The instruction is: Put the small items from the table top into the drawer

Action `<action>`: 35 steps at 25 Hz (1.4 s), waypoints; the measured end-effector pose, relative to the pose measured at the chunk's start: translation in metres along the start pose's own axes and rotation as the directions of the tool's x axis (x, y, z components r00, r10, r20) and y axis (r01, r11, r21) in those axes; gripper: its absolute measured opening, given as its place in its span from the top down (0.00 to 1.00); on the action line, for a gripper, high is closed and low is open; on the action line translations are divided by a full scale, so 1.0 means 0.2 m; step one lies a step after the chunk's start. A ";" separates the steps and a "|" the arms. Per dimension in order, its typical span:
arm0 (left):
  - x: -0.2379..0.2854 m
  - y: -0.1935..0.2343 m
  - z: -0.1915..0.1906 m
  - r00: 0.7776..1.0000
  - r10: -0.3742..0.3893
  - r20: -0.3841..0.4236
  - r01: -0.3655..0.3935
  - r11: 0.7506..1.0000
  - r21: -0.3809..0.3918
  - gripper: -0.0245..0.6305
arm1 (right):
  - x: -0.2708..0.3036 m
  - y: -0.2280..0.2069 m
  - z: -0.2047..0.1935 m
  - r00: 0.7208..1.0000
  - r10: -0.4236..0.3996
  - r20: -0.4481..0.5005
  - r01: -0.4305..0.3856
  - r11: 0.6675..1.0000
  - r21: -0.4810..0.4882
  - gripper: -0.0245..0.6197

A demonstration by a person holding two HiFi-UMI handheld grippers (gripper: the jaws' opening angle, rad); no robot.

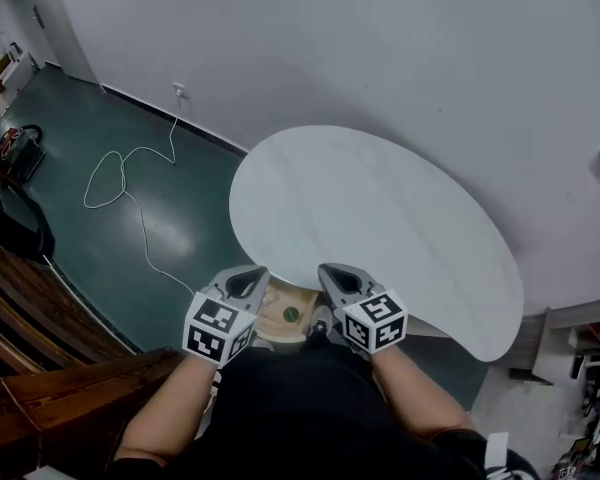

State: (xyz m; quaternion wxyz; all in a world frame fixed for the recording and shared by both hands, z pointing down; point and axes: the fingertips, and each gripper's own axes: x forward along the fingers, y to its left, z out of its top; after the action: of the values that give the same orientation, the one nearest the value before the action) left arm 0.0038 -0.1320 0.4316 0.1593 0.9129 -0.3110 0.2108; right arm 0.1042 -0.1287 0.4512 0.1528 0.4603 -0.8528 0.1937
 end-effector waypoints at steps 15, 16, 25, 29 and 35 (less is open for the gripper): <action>0.07 -0.03 0.11 1.000 0.007 0.030 -0.008 0.999 0.039 0.94 | -0.07 -0.05 0.05 0.999 0.004 0.039 -0.004 1.000 -0.006 0.95; 0.07 -0.03 0.11 1.000 0.008 0.028 -0.009 0.999 0.038 0.94 | -0.07 -0.05 0.05 0.999 0.003 0.041 -0.003 1.000 -0.007 0.95; 0.07 -0.05 0.09 1.000 -0.003 0.013 0.003 0.999 0.047 0.94 | -0.08 -0.06 0.04 0.999 -0.001 0.042 0.001 1.000 0.003 0.95; 0.08 -0.05 0.09 1.000 -0.005 0.006 0.005 0.999 0.053 0.94 | -0.08 -0.06 0.04 0.999 0.006 0.043 -0.007 1.000 0.004 0.95; 0.08 -0.05 0.09 1.000 -0.009 0.003 0.009 0.999 0.053 0.94 | -0.08 -0.05 0.04 0.999 0.005 0.043 -0.005 1.000 -0.002 0.95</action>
State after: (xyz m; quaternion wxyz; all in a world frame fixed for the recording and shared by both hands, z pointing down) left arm 0.0268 -0.1395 0.4228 0.1355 0.9186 -0.3015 0.2167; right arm 0.1205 -0.1267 0.4386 0.1346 0.4620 -0.8572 0.1835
